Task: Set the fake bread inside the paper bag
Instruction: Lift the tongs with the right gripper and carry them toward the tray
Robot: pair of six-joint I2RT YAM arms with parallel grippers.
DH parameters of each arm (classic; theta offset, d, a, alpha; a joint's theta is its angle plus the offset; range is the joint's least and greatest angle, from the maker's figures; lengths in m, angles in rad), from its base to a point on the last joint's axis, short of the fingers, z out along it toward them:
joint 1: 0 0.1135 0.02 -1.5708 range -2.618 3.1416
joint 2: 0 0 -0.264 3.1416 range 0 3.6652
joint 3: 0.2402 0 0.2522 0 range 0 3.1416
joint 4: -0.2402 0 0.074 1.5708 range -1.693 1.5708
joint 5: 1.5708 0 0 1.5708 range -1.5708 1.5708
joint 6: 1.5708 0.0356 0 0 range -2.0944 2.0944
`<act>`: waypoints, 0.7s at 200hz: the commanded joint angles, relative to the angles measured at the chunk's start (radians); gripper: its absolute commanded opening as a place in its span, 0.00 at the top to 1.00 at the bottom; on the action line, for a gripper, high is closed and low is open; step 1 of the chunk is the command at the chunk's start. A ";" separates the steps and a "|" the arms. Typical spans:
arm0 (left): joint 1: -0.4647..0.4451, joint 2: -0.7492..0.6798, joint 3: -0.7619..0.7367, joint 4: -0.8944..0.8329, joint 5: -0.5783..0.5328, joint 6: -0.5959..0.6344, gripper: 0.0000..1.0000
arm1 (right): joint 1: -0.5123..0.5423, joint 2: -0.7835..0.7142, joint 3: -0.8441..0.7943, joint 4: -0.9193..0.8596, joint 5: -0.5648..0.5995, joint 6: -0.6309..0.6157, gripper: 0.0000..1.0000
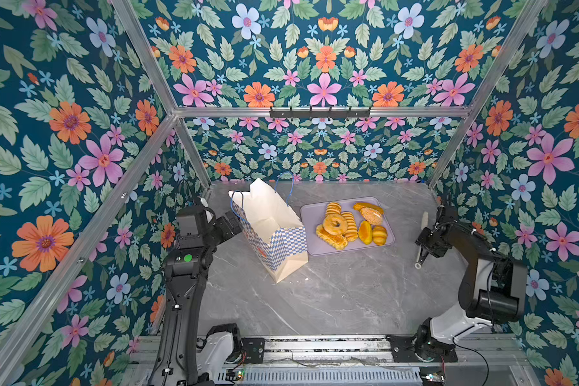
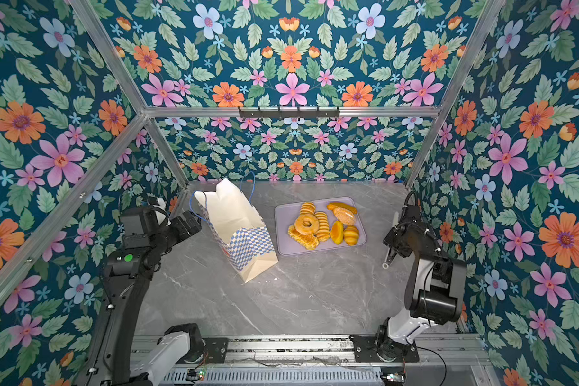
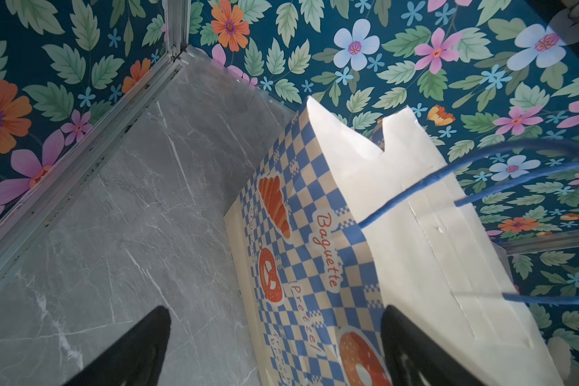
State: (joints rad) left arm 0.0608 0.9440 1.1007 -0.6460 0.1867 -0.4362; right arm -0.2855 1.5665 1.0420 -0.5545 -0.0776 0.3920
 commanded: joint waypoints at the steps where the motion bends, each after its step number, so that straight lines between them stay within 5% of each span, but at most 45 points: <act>1: 0.000 -0.005 0.007 -0.003 0.012 0.014 0.00 | 0.000 -0.055 -0.017 -0.009 -0.122 0.036 0.48; 44: 0.000 -0.018 0.023 -0.037 0.004 0.021 0.00 | 0.000 -0.187 -0.057 -0.005 -0.308 0.089 0.45; 140: 0.001 -0.017 0.044 -0.069 0.014 0.033 0.00 | 0.034 -0.442 -0.134 -0.159 -0.327 0.077 0.51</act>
State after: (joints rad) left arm 0.0608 0.9176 1.1244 -0.7116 0.1921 -0.4198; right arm -0.2718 1.1824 0.9230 -0.6693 -0.3889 0.4686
